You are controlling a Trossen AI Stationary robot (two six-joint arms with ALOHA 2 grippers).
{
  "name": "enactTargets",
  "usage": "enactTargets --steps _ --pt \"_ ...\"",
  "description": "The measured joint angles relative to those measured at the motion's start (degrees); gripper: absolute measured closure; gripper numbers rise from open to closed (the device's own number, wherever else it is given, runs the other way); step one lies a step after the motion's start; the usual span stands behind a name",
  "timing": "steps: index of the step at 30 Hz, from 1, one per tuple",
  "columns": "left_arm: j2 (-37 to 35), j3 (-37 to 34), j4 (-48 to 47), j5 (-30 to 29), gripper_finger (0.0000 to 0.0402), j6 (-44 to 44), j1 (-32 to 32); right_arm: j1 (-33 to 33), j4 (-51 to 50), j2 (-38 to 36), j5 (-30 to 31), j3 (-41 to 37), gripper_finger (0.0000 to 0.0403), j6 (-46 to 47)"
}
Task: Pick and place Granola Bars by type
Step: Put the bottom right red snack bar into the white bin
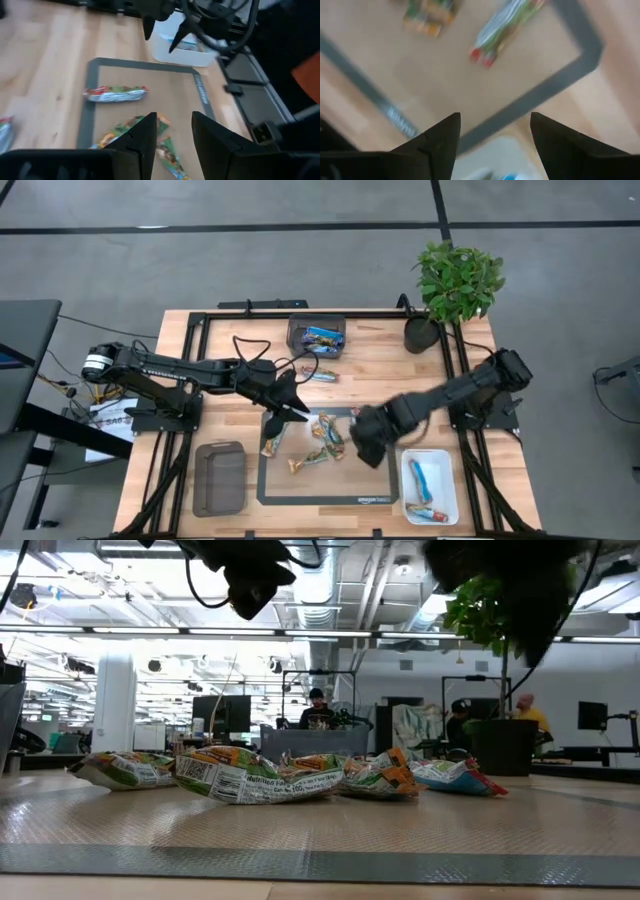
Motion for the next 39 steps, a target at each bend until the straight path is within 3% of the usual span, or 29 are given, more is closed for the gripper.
enactTargets --steps 5,10,23,33,39 --pt "0.0 0.0 0.0 -9.4 0.0286 -6.5 0.0 -8.5 1.8 0.0 -2.1 -2.2 0.0174 3.5" --pt "0.0 0.0 0.0 -13.3 0.0286 -8.1 0.0 -13.5 10.5 0.0 -2.3 -3.8 0.0174 3.3" --pt "0.0 0.0 -3.7 -14.8 0.0286 -7.2 0.0 -15.3 20.5 0.5 -4.9 -11.6 0.0175 10.7" --pt "-1.4 0.0 -4.2 -10.9 0.0286 -3.9 0.1 -15.7 30.4 0.6 -5.7 -19.4 0.0175 10.8" --pt "-2.8 0.0 -4.2 -11.8 0.0286 -3.7 0.3 -16.4 34.5 2.7 -6.6 -19.9 0.0175 9.3"
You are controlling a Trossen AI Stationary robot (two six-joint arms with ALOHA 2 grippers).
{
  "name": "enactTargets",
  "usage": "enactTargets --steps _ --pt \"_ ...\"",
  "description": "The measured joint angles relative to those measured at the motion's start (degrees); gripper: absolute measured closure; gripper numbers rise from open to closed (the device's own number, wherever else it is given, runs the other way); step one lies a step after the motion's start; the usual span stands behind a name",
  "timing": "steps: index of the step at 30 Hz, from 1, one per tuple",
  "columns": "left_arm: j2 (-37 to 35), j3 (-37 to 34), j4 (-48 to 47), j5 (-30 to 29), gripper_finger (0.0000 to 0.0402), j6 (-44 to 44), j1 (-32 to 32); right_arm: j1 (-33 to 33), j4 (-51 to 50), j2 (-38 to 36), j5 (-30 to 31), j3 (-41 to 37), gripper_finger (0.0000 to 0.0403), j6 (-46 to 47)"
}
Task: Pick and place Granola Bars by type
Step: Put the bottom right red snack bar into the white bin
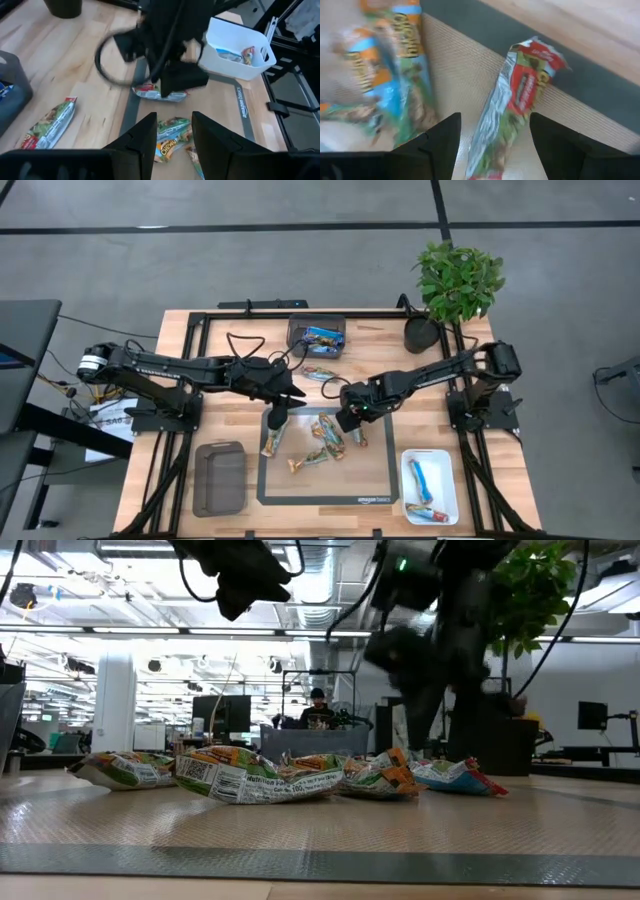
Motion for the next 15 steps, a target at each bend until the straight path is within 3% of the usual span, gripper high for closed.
enactTargets --steps 6,11,15 --pt "0.0 0.0 -0.5 0.1 0.0286 -0.1 0.1 -0.5 0.9 6.5 -7.6 1.1 0.0175 -2.5" --pt "0.0 0.0 -1.1 0.1 0.0286 -1.1 0.1 0.2 -2.9 8.4 -3.3 5.4 0.0185 -6.4" --pt "0.0 0.0 -1.1 0.0 0.0286 -1.3 0.1 0.0 -6.3 8.9 -1.0 7.8 0.023 -9.3"
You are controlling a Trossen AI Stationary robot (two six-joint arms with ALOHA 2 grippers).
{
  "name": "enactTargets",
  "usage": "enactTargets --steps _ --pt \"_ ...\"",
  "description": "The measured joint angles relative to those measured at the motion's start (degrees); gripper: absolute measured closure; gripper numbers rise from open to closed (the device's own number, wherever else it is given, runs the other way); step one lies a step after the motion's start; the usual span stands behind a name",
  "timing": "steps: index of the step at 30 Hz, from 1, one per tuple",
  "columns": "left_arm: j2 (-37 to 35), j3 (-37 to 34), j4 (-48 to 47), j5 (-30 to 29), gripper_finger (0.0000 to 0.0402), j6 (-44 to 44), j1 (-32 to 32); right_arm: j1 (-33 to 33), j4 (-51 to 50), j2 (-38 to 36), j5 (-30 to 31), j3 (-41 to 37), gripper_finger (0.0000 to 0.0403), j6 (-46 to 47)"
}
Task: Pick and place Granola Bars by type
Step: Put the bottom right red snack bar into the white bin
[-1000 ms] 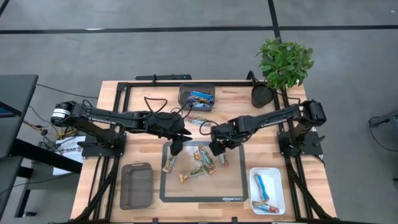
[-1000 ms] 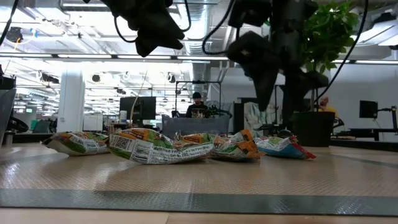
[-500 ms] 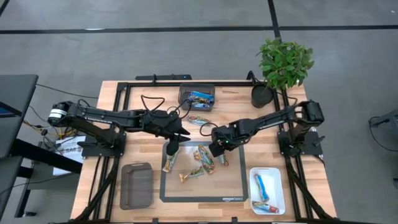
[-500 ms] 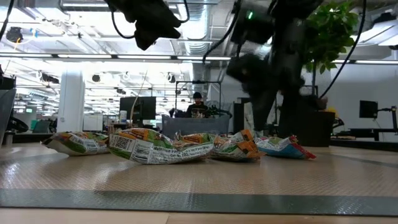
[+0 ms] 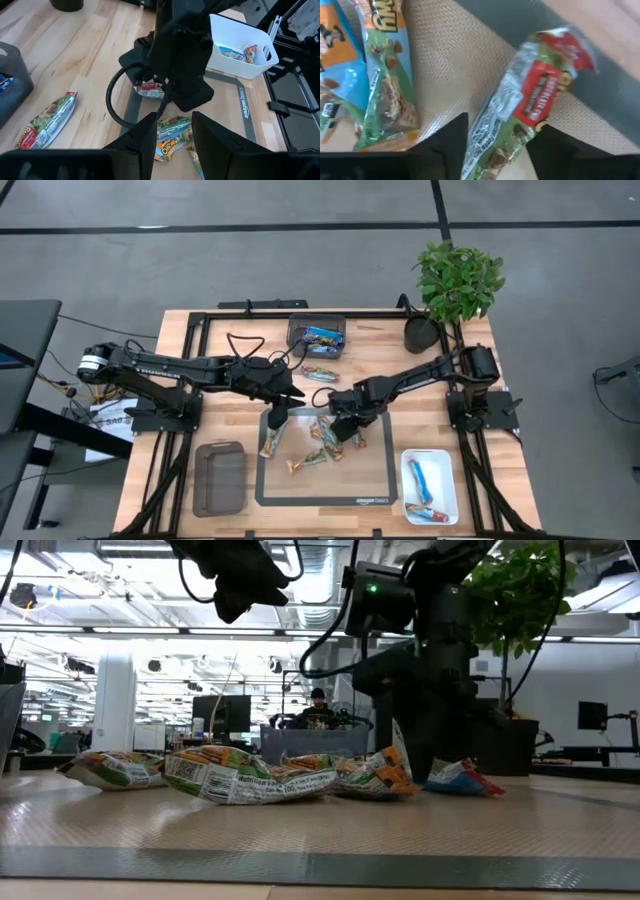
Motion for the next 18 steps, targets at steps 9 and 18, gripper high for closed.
enactTargets --steps 9,18 --pt "0.0 0.0 0.0 -0.4 0.0286 0.0 0.0 -0.4 0.4 -0.6 -0.2 0.3 0.0364 -0.4" --pt "0.0 0.0 0.6 3.8 0.0286 5.0 0.0 -1.9 -2.3 -11.5 -5.7 0.3 0.0372 -0.3"
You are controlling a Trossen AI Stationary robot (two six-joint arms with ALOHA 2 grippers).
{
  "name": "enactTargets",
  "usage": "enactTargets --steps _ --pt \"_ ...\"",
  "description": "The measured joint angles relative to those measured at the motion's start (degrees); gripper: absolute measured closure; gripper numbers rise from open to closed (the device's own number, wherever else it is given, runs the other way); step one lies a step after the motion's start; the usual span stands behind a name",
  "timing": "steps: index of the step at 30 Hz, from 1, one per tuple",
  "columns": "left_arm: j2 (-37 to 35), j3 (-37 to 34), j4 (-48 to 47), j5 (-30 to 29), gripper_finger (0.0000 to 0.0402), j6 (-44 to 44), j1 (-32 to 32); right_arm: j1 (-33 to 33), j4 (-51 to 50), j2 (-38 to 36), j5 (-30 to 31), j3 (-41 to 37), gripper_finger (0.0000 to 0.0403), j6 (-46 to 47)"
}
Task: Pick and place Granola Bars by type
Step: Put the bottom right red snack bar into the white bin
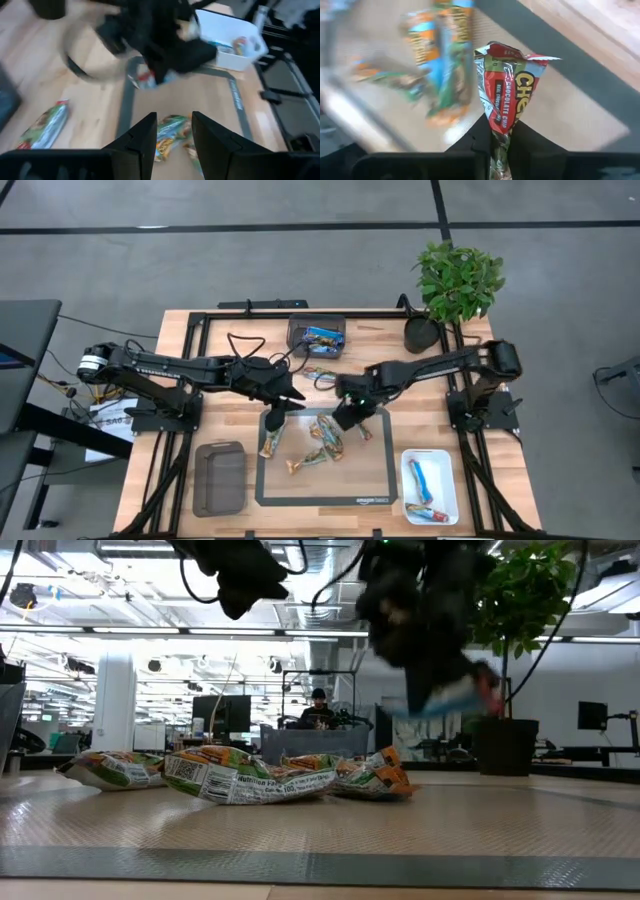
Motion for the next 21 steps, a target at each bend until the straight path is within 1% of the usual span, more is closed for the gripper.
enactTargets --steps 3,6,9,12,16,19,21 --pt "0.0 0.0 0.9 4.0 0.0286 2.0 0.0 0.0 -1.9 -6.5 -2.9 0.0 0.0366 0.1" --pt "0.0 0.0 3.1 8.0 0.0286 3.9 0.0 1.5 -2.5 -13.1 -7.1 0.1 0.0365 0.1" --pt "0.0 0.0 6.1 11.4 0.0286 5.2 0.0 4.1 -5.0 -18.8 -12.3 0.1 0.037 1.5" --pt "0.0 0.0 9.2 14.2 0.0286 5.4 0.0 7.8 -9.4 -23.1 -15.2 0.1 0.0373 4.4" --pt "0.0 0.0 11.5 15.1 0.0286 5.5 0.0 14.7 -18.3 -25.5 -15.9 0.1 0.0372 8.8" --pt "0.0 0.0 12.3 15.1 0.0286 5.4 0.0 20.4 -24.8 -24.7 -15.7 0.1 0.0367 11.0" --pt "0.0 0.0 12.3 15.1 0.0286 5.4 0.0 23.6 -26.8 -23.2 -15.1 0.1 0.0365 12.3"
